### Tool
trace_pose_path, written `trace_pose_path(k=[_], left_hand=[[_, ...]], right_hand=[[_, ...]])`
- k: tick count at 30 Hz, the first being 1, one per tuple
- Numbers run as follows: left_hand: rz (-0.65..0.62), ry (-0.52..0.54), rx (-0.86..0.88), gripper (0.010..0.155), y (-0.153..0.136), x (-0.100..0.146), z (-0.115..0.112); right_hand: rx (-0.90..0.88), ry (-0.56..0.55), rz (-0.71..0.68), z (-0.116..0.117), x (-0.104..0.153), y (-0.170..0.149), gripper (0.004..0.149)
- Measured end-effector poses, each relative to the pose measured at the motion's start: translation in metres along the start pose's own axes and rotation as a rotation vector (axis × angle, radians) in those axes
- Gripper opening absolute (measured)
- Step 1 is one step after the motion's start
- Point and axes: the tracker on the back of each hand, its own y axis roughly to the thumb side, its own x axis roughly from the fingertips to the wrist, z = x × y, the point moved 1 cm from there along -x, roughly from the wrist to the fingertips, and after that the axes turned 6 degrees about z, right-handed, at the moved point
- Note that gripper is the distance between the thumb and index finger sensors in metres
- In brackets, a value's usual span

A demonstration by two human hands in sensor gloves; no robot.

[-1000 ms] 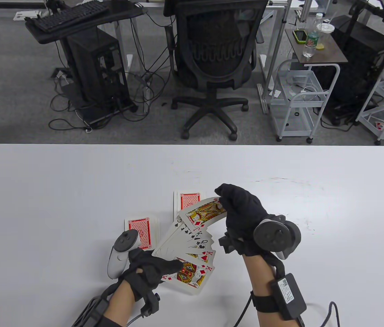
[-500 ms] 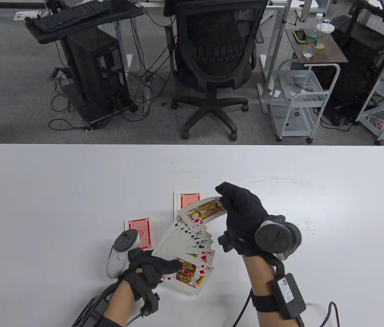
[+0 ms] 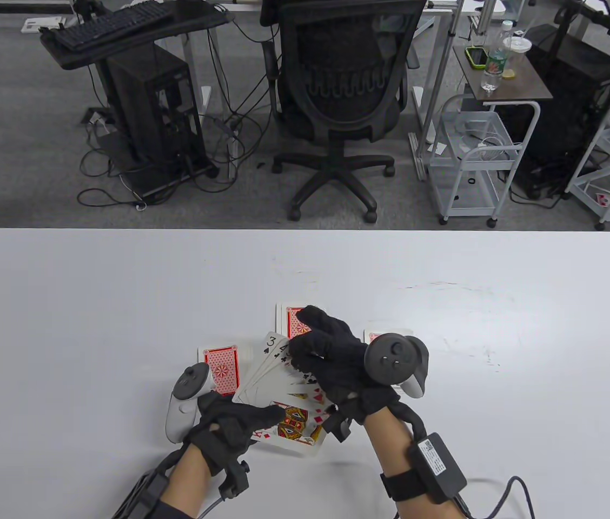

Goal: Four-player card dealing with fan arrangement

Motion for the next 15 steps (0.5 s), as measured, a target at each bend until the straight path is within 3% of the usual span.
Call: trace_pose_path(k=[2,5,8,11,15], left_hand=[[-0.021,0.013,0.034,0.056,0.002,0.0008,0.0009],[-0.083,0.047,0.115,0.056,0.0058,0.0043,0.0032],[-0.097,0.085,0.11,0.056,0.0076,0.0079,0.005],[-0.085,0.114,0.103,0.057,0.0059,0.0091,0.0051],[-0.086,0.115,0.108,0.056,0.0053,0.0092,0.0058]], right_hand=[[-0.002,0.012,-0.003,-0.001,0.0001,-0.0018,0.043],[0.141,-0.02,0.084,-0.008,0.0011,-0.0041,0.076],[0.277,-0.044,0.091,-0.0074,0.0029,-0.0018,0.07],[0.271,-0.12,0.096,-0.0028,0.0035,0.0022,0.055],[0.295,-0.121,0.082,-0.0036,0.0034,0.0047,0.052]])
